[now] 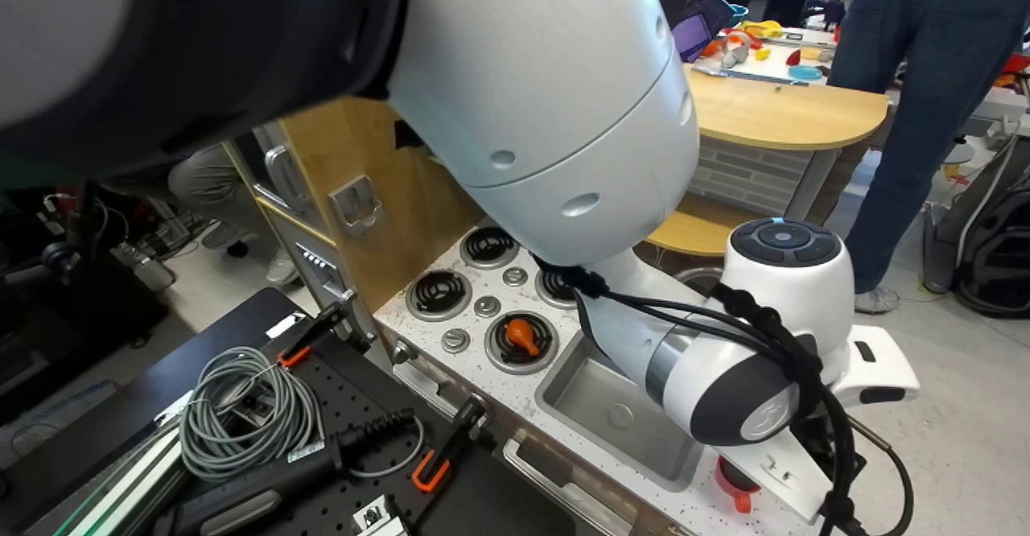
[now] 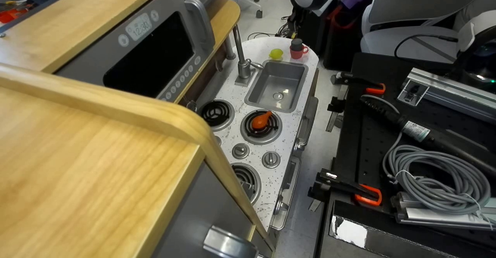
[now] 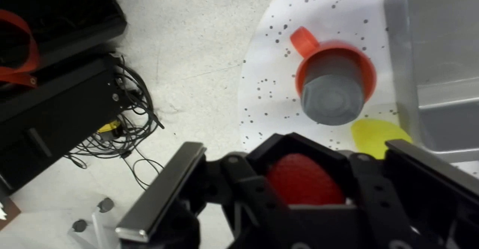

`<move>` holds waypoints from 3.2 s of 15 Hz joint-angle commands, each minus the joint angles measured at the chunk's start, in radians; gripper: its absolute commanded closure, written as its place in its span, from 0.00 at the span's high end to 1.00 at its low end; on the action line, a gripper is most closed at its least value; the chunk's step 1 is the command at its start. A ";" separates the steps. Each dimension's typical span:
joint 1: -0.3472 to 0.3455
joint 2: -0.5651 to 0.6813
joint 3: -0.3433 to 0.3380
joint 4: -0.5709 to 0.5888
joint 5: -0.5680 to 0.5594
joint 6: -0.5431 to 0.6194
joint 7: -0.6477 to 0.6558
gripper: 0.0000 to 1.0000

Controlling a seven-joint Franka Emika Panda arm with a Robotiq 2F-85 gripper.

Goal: Move the red object from inside the sink and place it outside of the sink at the right

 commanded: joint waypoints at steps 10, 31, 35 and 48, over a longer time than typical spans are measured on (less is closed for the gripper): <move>-0.001 0.311 -0.049 0.491 0.084 -0.317 0.252 0.02; -0.078 0.514 0.056 0.832 0.119 -0.497 0.240 0.56; -0.077 0.512 0.052 0.859 0.117 -0.505 0.241 0.84; -0.052 0.300 0.060 0.627 0.111 -0.438 0.130 1.00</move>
